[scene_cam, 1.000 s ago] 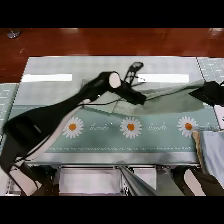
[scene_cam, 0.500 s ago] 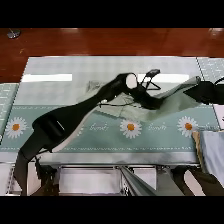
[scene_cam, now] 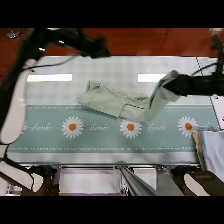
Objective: Fold the shirts.
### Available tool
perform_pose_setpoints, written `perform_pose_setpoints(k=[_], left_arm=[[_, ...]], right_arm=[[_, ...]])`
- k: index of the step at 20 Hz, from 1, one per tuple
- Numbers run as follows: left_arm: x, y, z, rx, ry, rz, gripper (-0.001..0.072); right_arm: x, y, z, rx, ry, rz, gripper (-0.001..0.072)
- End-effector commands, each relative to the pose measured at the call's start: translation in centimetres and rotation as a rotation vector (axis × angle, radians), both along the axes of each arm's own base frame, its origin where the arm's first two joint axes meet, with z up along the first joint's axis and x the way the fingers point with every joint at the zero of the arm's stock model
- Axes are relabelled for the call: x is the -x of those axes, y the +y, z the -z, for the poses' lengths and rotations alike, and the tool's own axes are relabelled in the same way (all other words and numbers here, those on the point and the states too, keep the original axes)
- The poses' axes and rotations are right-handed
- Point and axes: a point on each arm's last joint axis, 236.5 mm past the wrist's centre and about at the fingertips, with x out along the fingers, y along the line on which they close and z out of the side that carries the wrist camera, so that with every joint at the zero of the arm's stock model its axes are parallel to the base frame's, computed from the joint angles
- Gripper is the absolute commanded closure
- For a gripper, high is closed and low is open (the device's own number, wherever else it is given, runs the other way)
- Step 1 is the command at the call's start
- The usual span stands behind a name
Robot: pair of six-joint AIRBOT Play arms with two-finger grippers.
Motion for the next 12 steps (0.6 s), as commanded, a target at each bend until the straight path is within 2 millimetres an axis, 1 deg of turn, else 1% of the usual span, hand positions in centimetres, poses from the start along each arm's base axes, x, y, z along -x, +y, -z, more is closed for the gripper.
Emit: perform_pose_setpoints(k=[1, 2, 3, 5, 7, 8, 10, 12], left_arm=[[1.9, 8.5, -6.8, -0.031, -0.150, -0.093, 0.0676], [3.4, 9.8, -7.3, -0.038, -0.170, -0.115, 0.0676], [4.9, 10.8, -7.0, -0.044, -0.179, -0.137, 0.0676], [8.7, 12.5, -5.3, -0.057, -0.194, -0.183, 0.0676], [12.3, 14.1, -3.0, -0.051, -0.198, -0.266, 0.0676], [14.1, 14.6, -1.8, -0.048, -0.201, -0.300, 0.0676], [17.1, 15.0, 0.5, -0.045, -0.195, -0.329, 0.0676], [19.2, 14.9, 2.4, -0.043, -0.174, -0.329, 0.0676]], right_arm=[[-3.3, 8.6, 0.1, -0.052, -0.020, -0.113, 0.0695], [-4.4, 11.2, 0.7, -0.058, -0.012, -0.145, 0.0695], [-5.4, 13.6, 1.6, -0.060, 0.008, -0.175, 0.0695], [-6.9, 17.7, 4.0, -0.062, 0.053, -0.232, 0.0695], [-7.7, 21.2, 6.4, -0.075, 0.103, -0.267, 0.0695], [-8.0, 22.6, 7.7, -0.076, 0.125, -0.278, 0.0695], [-8.1, 25.0, 10.0, -0.070, 0.159, -0.306, 0.0695], [-8.2, 27.0, 11.9, -0.067, 0.182, -0.324, 0.0695]])
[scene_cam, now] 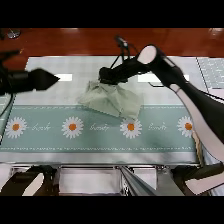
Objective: Fold the shirts.
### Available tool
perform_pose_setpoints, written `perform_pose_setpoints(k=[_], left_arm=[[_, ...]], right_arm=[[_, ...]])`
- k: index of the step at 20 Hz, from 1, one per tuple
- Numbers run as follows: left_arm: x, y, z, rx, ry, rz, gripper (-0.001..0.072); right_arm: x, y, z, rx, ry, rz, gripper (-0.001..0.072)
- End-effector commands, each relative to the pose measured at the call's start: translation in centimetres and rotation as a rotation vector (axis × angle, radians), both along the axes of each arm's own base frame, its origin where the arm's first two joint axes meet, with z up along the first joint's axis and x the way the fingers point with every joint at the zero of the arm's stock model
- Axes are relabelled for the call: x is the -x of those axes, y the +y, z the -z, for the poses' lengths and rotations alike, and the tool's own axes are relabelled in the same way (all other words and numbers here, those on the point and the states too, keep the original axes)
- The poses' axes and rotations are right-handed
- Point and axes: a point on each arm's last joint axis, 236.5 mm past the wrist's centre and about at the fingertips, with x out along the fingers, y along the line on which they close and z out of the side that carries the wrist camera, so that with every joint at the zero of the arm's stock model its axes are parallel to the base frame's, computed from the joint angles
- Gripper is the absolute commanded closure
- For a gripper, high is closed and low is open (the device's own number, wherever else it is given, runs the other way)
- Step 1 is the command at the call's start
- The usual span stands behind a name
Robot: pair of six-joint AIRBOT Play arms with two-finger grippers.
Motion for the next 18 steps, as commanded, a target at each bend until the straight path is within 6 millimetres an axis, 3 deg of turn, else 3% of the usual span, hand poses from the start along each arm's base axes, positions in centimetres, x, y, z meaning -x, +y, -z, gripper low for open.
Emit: perform_pose_setpoints(k=[1, 6, 8, 10, 12, 14, 16, 17, 18], left_arm=[[3.7, 0.6, 3.7, 0.020, 0.011, -0.051, 0.0676], [3.3, 0.8, 4.4, 0.032, 0.021, -0.076, 0.0675], [2.2, 1.2, 4.5, 0.035, 0.010, -0.106, 0.0675], [0.7, 1.7, 5.2, 0.039, 0.016, -0.141, 0.0676], [0.0, 1.8, 6.8, 0.036, 0.065, -0.146, 0.0675], [-0.2, 1.5, 8.5, 0.032, 0.123, -0.133, 0.0676], [-0.3, 0.8, 9.8, 0.028, 0.164, -0.112, 0.0675], [-0.3, 0.3, 10.4, 0.025, 0.181, -0.098, 0.0675], [-0.2, -0.2, 10.8, 0.021, 0.190, -0.081, 0.0675]], right_arm=[[-0.1, 4.4, 3.8, 0.002, 0.052, -0.037, 0.0695], [-0.1, 5.4, 5.6, 0.002, 0.097, -0.035, 0.0691], [0.6, 5.7, 5.3, -0.016, 0.091, -0.092, 0.0082], [-0.4, 3.3, 3.6, -0.020, 0.111, -0.093, 0.0087], [-1.9, -2.1, 0.0, -0.015, 0.121, -0.081, 0.0088], [-1.0, -9.8, -3.0, 0.082, 0.123, -0.108, 0.0089], [-0.1, -20.4, -3.2, 0.402, 0.085, -0.003, 0.0089], [0.5, -24.7, -3.1, 0.513, 0.071, 0.103, 0.0088], [1.9, -27.4, -2.6, 0.532, 0.075, 0.195, 0.0089]])
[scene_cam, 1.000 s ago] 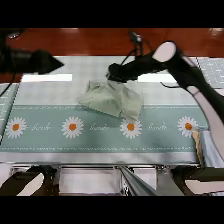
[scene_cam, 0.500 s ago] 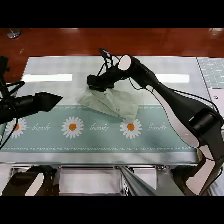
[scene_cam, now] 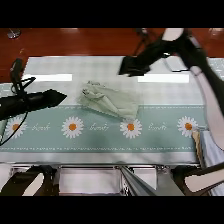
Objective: Fold the shirts.
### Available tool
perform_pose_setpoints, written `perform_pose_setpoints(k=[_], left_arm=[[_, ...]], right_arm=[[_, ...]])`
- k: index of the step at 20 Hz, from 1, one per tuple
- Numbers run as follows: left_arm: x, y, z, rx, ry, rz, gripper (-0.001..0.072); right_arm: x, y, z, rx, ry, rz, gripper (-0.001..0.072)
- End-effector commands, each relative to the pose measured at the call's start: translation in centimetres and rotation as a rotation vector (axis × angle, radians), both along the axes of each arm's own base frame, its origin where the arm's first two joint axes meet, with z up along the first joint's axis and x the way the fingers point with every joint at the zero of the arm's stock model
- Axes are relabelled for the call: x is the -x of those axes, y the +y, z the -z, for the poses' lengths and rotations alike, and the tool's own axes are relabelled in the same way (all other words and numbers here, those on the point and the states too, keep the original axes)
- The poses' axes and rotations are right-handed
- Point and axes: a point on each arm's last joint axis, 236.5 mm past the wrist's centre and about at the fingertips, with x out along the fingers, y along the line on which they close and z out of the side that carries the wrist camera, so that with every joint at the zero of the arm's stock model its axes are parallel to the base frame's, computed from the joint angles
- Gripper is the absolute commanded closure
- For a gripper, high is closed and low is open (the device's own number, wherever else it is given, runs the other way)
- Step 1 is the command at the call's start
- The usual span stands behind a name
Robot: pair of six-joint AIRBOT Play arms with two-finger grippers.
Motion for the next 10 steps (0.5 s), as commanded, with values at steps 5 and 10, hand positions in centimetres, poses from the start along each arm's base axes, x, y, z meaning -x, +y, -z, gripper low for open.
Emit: perform_pose_setpoints(k=[5, 10], left_arm=[[0.4, -3.8, 2.7, -0.024, 0.040, 0.118, 0.0676], [0.1, -4.8, 3.8, -0.007, 0.084, 0.106, 0.0676]], right_arm=[[8.2, -11.6, 11.3, -0.065, 0.081, 0.731, 0.0089], [8.3, -5.3, 15.5, -0.260, 0.220, 0.674, 0.0089]])
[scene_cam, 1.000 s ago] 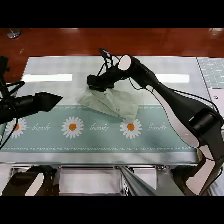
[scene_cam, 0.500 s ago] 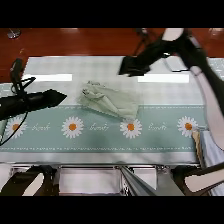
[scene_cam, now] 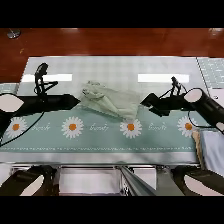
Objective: Fold the shirts.
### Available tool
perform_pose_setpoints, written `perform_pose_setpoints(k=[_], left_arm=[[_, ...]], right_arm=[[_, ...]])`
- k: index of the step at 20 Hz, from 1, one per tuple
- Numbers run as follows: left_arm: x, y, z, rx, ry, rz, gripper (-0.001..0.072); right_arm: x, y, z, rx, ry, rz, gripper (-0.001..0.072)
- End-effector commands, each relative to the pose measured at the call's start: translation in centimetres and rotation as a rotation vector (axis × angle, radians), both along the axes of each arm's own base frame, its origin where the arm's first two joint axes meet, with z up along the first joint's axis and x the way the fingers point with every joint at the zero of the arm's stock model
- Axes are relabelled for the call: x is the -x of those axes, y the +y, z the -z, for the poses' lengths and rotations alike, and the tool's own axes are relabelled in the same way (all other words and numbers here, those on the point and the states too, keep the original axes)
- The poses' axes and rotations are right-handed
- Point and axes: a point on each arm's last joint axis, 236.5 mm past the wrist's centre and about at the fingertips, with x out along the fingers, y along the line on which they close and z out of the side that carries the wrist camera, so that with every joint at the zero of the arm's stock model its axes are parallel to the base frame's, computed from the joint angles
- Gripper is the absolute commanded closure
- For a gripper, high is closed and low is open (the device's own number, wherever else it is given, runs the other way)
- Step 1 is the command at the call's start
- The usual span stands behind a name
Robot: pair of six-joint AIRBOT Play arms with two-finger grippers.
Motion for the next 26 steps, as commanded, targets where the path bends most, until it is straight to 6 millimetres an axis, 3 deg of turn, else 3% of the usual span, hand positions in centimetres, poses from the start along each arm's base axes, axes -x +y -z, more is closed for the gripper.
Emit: perform_pose_setpoints(k=[1, 8, 9, 10, 11, 13, 18, 22, 26], left_arm=[[-0.2, -0.5, 0.7, 0.007, 0.024, -0.011, 0.0675], [-0.2, -0.5, 0.8, 0.007, 0.026, -0.010, 0.0676], [-0.2, -0.5, 0.8, 0.007, 0.026, -0.010, 0.0675], [-0.2, -0.5, 0.8, 0.007, 0.026, -0.010, 0.0675], [-0.2, -0.5, 0.8, 0.006, 0.025, -0.010, 0.0675], [-0.2, -0.5, 0.8, 0.006, 0.025, -0.010, 0.0676], [-0.2, -0.5, 0.8, 0.006, 0.025, -0.010, 0.0675], [-0.2, -0.6, 0.8, 0.006, 0.027, -0.007, 0.0676], [-0.1, -0.6, 0.8, 0.006, 0.028, -0.006, 0.0675]], right_arm=[[-0.3, 2.3, 2.5, -0.119, 0.039, 0.022, 0.0089], [-1.7, 7.0, 4.5, -0.154, 0.133, -0.172, 0.0110], [-2.2, 7.7, 4.2, -0.159, 0.127, -0.198, 0.0242], [-2.6, 8.3, 3.6, -0.167, 0.110, -0.235, 0.0528], [-3.3, 8.8, 2.6, -0.166, 0.055, -0.308, 0.0695], [-5.1, 9.4, -0.7, -0.159, -0.024, -0.371, 0.0695], [-10.5, 7.4, -13.5, 0.038, -0.289, -0.463, 0.0696], [-11.4, 2.5, -20.9, 0.200, -0.335, -0.431, 0.0696], [-10.2, -4.1, -26.6, 0.239, -0.354, -0.295, 0.0695]])
